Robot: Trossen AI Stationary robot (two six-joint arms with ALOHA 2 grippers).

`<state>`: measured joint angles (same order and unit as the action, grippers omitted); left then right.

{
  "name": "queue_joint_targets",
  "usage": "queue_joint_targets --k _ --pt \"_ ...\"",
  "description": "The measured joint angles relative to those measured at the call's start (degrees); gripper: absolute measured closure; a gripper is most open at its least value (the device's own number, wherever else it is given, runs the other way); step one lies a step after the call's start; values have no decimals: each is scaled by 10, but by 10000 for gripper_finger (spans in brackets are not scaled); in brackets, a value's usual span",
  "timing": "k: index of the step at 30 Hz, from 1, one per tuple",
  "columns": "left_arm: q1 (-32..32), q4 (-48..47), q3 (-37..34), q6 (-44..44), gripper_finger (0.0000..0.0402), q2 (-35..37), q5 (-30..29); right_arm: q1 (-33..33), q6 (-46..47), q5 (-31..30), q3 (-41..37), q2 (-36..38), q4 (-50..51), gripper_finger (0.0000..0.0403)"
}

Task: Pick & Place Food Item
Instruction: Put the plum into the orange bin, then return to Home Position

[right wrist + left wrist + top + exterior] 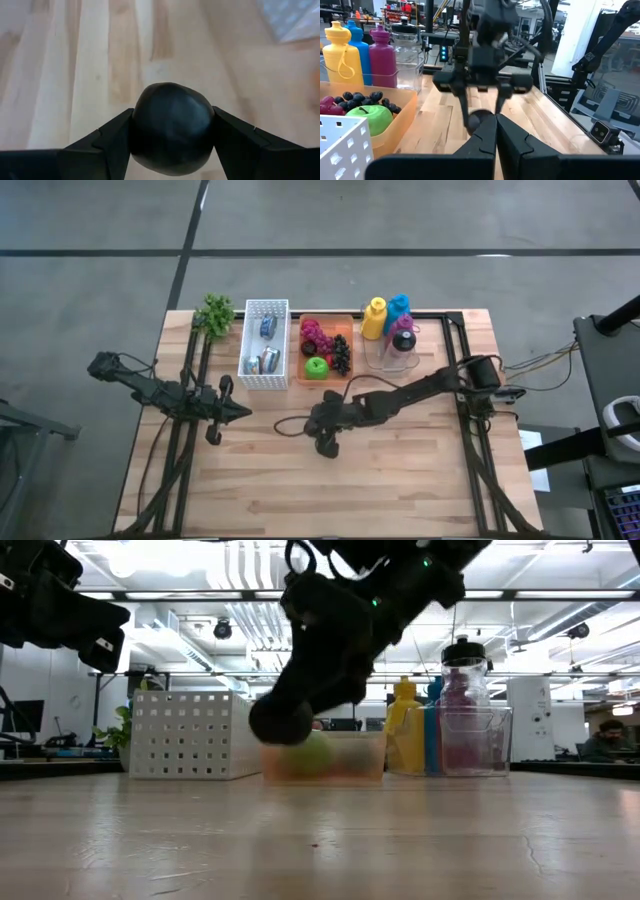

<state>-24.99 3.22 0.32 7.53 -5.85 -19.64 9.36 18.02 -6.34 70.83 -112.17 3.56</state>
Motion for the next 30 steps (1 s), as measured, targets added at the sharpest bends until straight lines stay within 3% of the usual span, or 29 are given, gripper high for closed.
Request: queue_joint_targets --k 12,22,30 --pt "0 0 0 1 391 -4 0 -96 -7 -66 0 105 113 168" --pt "0 0 0 1 391 -4 0 -198 -19 -82 -1 99 162 153" --pt "0 0 0 -1 391 -4 0 -212 -57 -58 -1 97 169 106"
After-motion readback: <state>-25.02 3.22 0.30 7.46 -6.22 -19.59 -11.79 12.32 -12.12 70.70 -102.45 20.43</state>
